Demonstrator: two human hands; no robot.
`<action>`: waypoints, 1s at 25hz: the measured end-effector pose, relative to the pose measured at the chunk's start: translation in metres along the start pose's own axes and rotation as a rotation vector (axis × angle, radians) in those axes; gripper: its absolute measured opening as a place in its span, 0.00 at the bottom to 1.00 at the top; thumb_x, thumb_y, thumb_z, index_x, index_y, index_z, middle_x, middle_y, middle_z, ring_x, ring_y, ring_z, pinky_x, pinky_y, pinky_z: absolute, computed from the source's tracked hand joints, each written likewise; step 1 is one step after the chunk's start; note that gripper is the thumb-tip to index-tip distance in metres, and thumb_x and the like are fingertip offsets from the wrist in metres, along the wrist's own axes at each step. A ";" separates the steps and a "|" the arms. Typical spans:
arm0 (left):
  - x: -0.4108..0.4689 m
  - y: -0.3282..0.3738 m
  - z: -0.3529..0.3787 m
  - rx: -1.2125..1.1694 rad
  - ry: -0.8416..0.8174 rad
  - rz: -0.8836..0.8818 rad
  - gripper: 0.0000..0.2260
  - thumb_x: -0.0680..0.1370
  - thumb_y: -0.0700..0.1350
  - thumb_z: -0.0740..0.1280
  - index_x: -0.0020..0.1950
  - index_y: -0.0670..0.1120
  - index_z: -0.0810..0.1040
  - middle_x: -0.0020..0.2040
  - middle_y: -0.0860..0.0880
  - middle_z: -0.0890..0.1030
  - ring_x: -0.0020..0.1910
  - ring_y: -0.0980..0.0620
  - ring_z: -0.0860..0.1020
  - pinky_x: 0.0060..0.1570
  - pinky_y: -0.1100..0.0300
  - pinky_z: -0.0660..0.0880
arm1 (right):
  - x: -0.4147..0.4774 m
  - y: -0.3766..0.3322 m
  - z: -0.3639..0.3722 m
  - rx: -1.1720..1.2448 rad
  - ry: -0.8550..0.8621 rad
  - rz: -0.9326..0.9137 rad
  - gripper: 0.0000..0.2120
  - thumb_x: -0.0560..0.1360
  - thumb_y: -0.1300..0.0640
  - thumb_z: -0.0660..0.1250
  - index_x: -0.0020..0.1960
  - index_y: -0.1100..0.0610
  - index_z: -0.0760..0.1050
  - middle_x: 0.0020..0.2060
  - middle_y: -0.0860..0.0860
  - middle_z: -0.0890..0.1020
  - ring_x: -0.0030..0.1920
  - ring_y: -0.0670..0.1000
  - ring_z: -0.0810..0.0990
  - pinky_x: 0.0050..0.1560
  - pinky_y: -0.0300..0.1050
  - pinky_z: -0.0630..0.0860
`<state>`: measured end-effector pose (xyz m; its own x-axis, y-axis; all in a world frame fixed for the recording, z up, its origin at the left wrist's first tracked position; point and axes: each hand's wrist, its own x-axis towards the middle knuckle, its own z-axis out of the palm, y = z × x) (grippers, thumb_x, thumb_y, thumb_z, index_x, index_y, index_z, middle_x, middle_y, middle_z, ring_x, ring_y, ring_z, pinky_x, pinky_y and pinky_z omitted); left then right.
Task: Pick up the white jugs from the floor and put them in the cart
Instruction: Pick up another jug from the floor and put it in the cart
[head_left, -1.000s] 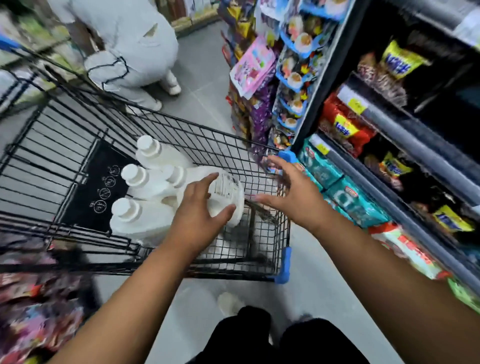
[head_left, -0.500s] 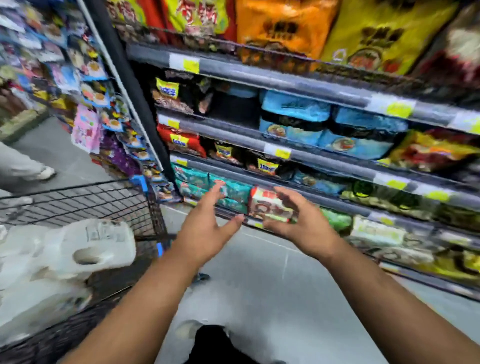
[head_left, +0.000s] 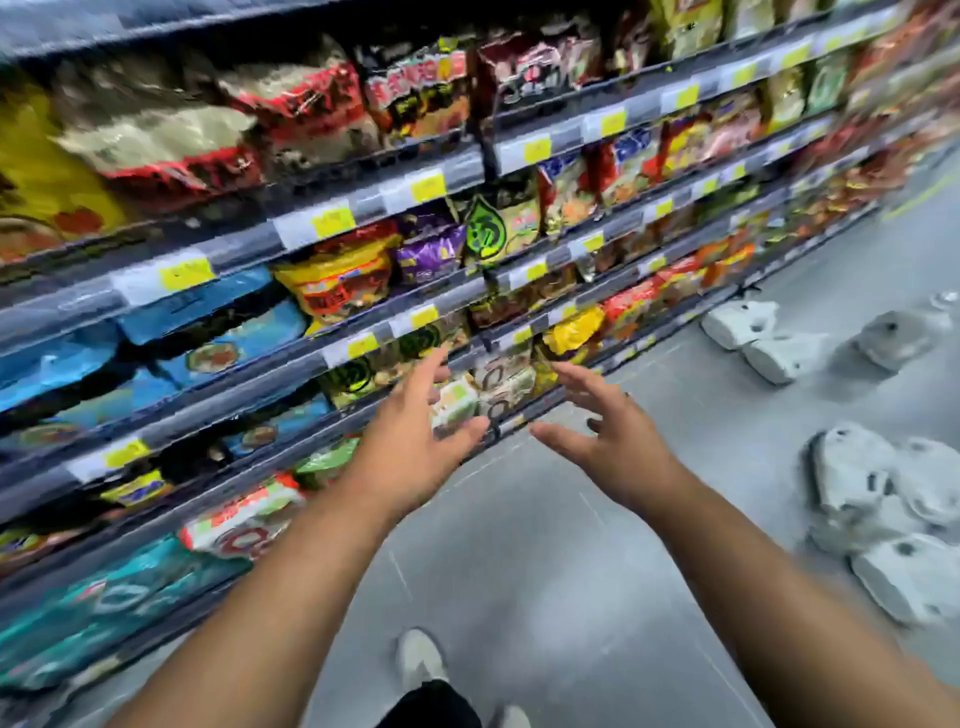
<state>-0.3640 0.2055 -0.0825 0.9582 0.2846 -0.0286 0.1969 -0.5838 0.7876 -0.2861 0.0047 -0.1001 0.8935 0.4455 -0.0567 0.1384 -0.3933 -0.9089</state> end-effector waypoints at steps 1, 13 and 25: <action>0.019 0.014 0.019 -0.006 -0.060 0.034 0.35 0.74 0.51 0.72 0.77 0.56 0.58 0.69 0.53 0.71 0.65 0.53 0.73 0.64 0.50 0.72 | -0.001 0.010 -0.023 -0.001 0.073 0.039 0.27 0.68 0.47 0.76 0.60 0.28 0.67 0.65 0.45 0.74 0.64 0.44 0.73 0.62 0.43 0.70; 0.188 0.168 0.234 0.034 -0.754 0.441 0.32 0.74 0.51 0.72 0.75 0.56 0.61 0.67 0.54 0.70 0.59 0.56 0.75 0.59 0.54 0.74 | -0.031 0.113 -0.199 0.106 0.811 0.457 0.29 0.70 0.50 0.75 0.59 0.29 0.63 0.64 0.42 0.72 0.61 0.43 0.73 0.59 0.41 0.69; 0.233 0.339 0.518 0.048 -1.055 0.568 0.30 0.74 0.54 0.71 0.73 0.59 0.63 0.66 0.55 0.72 0.59 0.58 0.74 0.56 0.59 0.75 | -0.078 0.269 -0.415 0.101 1.083 0.723 0.34 0.68 0.50 0.76 0.70 0.43 0.66 0.63 0.46 0.72 0.61 0.47 0.74 0.62 0.43 0.70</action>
<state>0.0334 -0.3203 -0.1407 0.6042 -0.7734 -0.1920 -0.3233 -0.4581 0.8280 -0.1412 -0.4699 -0.1688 0.6470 -0.7282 -0.2259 -0.5051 -0.1875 -0.8425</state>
